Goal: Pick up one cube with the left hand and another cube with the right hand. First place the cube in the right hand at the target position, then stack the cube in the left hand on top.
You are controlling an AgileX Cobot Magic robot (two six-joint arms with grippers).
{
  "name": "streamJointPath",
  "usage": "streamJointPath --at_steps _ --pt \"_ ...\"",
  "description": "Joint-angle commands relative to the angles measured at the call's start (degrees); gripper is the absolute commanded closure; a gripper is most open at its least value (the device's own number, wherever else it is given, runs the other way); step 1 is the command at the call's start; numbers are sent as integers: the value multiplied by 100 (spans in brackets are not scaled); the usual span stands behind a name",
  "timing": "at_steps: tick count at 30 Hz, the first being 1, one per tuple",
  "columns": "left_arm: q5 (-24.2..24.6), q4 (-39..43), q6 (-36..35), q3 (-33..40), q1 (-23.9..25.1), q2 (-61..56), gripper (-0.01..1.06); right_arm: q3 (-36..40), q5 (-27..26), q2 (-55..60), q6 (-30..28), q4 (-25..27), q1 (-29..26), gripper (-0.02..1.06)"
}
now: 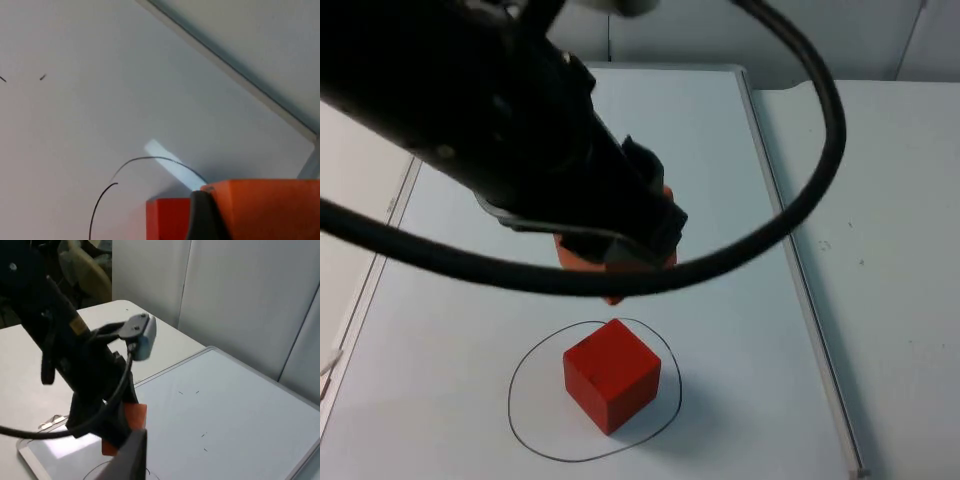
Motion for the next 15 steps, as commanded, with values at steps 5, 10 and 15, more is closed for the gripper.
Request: streamJointPath --at_steps 5,10,15 --pt "-215 -32 -9 -52 -38 498 105 33 37 -29 -38 -18 4 0" --pt "-326 -32 7 -32 -38 732 105 33 71 -29 -38 -17 4 0" --pt "-439 -53 7 -17 -38 747 105 33 71 -29 -38 -17 4 0"
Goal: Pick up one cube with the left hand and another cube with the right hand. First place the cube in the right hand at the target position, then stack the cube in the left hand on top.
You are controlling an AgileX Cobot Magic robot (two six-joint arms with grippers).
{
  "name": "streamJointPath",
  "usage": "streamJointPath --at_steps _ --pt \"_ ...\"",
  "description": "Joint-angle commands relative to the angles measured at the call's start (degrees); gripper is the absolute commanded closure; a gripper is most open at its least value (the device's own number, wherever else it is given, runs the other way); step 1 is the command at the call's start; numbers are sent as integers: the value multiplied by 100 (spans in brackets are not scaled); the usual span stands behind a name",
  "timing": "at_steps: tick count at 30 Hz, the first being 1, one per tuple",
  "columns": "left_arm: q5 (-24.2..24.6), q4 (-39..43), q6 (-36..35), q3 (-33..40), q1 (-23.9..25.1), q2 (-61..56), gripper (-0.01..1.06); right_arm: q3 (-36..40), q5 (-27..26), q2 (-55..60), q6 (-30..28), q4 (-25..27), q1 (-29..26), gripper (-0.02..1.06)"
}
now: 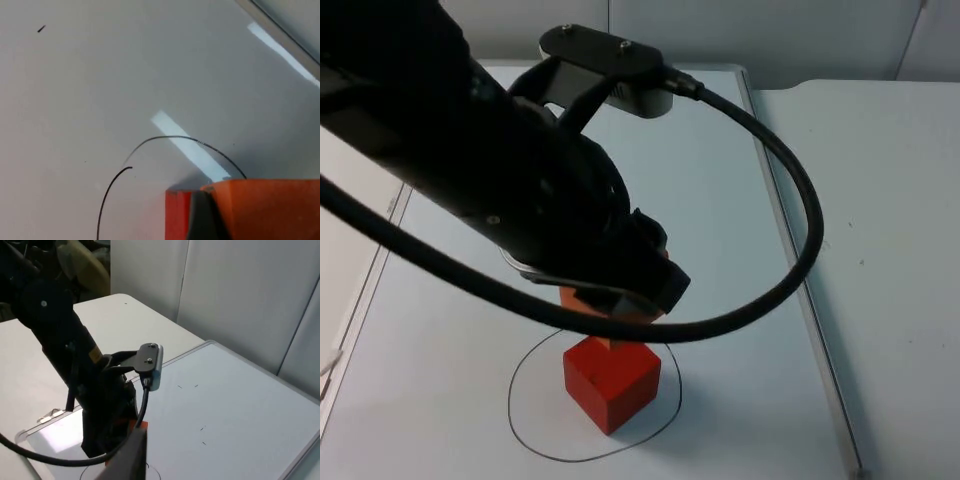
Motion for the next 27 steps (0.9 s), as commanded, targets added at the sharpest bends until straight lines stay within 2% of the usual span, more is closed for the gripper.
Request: streamJointPath --at_steps 1,4,7,20,27 --pt "-100 -63 5 -13 -38 -5 105 33 -33 -29 -38 -17 4 0" --pt "-361 -125 5 236 -58 -5 105 33 -32 -29 -38 -40 4 0" --pt "-872 -320 5 753 -58 -17 105 33 -32 -29 -38 -77 4 0" --pt "-1191 -355 25 675 -264 -17 105 33 -32 -29 -38 -181 4 0" --pt "-1192 -365 27 685 -264 83 105 33 -32 -29 -38 -181 4 0"
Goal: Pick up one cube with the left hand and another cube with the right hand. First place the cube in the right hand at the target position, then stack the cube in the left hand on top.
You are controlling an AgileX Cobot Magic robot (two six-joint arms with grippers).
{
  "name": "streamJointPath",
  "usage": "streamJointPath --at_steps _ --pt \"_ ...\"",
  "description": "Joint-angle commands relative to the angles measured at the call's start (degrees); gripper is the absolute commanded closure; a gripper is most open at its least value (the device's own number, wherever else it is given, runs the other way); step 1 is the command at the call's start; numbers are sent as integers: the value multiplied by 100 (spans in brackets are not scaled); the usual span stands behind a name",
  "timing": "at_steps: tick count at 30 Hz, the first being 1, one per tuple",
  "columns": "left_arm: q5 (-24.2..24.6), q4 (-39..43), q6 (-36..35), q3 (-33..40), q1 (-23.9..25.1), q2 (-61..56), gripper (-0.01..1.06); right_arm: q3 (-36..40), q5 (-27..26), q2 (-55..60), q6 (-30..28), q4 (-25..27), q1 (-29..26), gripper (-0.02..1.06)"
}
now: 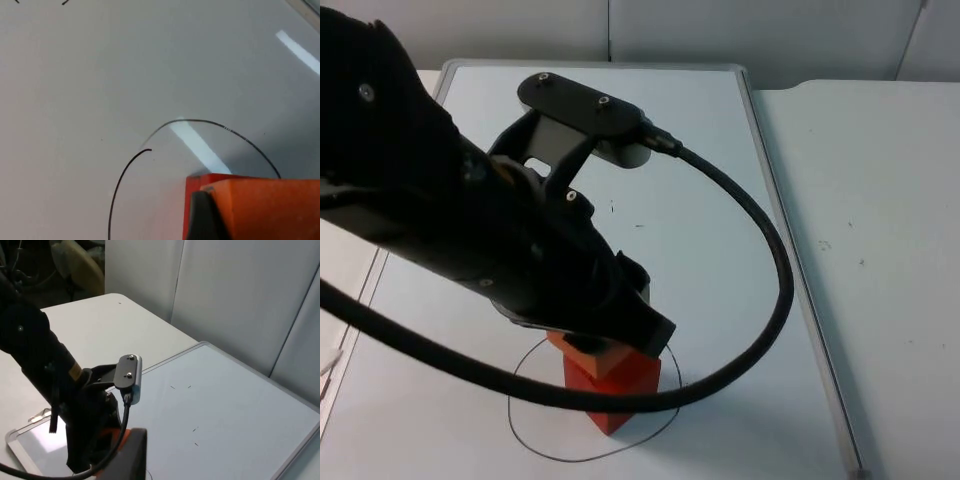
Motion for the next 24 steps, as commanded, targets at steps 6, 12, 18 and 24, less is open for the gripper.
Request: streamJointPath --at_steps 6,12,18,24 --pt "-235 -68 16 34 -37 2 105 33 -32 -29 -38 -44 4 0" --pt "-290 -91 16 82 -37 2 105 33 -32 -29 -38 -44 4 0" --pt "-332 -196 16 135 -43 40 105 33 -32 -29 -38 -44 4 0" --pt "-426 -253 16 135 -105 77 105 33 -32 -29 -38 -55 4 0"
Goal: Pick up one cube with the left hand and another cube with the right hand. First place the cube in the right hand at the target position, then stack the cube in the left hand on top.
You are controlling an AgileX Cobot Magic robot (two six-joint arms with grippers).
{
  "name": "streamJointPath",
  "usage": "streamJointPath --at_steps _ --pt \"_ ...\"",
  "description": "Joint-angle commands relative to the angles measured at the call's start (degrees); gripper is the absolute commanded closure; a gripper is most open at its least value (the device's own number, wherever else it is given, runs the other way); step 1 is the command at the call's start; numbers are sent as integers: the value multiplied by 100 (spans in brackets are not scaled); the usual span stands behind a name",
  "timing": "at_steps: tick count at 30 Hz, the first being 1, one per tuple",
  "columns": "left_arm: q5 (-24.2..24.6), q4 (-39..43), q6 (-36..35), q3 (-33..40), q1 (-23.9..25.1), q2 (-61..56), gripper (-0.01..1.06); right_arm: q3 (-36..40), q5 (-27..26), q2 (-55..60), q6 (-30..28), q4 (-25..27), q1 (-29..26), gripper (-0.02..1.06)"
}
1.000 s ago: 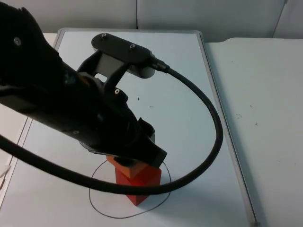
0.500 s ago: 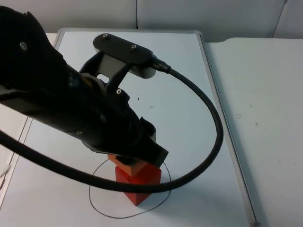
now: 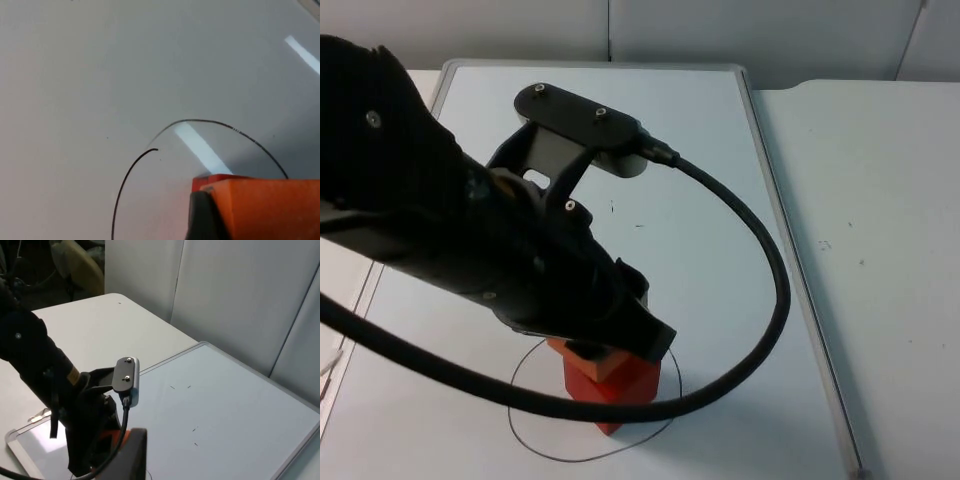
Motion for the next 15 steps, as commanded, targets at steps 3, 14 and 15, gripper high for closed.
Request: streamJointPath --at_steps 3,14,15 --pt "-93 -95 6 21 -41 86 105 33 -32 -29 -38 -45 4 0" --pt "-108 -120 6 21 -41 237 105 33 -32 -29 -38 -79 4 0" --pt "-86 -120 6 21 -41 237 105 33 -32 -29 -38 -79 4 0"
